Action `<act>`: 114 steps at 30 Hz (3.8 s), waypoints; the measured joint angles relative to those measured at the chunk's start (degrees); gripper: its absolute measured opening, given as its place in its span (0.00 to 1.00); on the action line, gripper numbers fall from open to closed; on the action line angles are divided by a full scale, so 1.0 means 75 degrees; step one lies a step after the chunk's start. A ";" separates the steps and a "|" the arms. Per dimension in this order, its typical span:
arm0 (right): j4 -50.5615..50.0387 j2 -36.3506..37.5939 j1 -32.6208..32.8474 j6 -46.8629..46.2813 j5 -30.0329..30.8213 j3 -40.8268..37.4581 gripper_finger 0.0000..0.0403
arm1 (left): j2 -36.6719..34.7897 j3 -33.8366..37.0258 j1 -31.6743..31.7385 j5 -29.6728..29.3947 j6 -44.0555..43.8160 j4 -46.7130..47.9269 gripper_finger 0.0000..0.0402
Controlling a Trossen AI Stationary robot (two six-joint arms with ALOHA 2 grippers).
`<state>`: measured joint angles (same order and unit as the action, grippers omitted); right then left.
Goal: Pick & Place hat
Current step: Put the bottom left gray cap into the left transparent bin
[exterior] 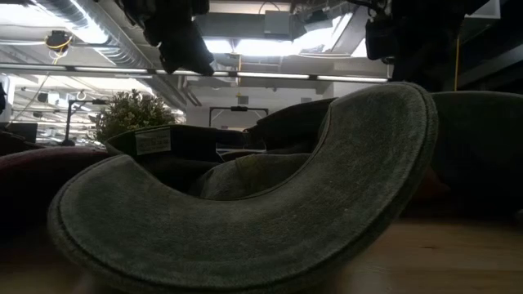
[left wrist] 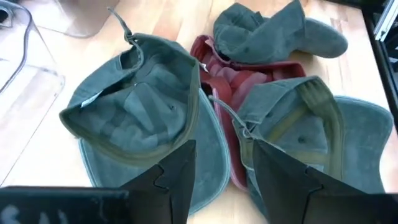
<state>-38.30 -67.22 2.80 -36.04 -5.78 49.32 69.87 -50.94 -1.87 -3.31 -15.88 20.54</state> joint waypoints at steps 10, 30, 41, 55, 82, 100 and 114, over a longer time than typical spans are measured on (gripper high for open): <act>0.0217 -0.0254 0.0514 -0.0171 0.0017 0.0000 0.65 | 0.0366 0.0003 -0.0098 0.0239 0.0034 0.0042 0.38; 0.1369 -0.1329 0.0677 0.0523 0.0368 0.0000 0.65 | 0.0263 0.0695 -0.0979 -0.0160 -0.1365 -0.0813 0.38; 0.1506 -0.1329 0.0646 0.0703 0.0882 0.0253 0.65 | -0.0771 0.2649 -0.1201 -0.0283 -0.2666 -0.3143 0.38; 0.1462 -0.2578 0.0451 0.2224 0.1247 0.1836 0.65 | -0.1745 0.2649 -0.0860 -0.0135 0.0239 -0.2467 0.38; 0.0229 -0.4529 0.1103 0.0234 0.0919 0.4293 0.65 | -0.2708 0.2643 -0.0694 0.1008 0.0973 -0.0458 0.38; -0.0089 -0.5254 0.1196 -0.0165 0.1229 0.4287 0.55 | -0.2708 0.2643 -0.0685 0.1176 0.1267 -0.0438 0.38; -0.0081 -0.5254 0.1193 -0.0741 0.2545 0.4417 0.04 | -0.2946 0.2643 -0.0668 0.1330 0.1644 -0.0333 0.38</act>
<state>-38.91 -106.63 11.75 -41.60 13.31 82.44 47.78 -31.11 -6.88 6.66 -3.55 18.04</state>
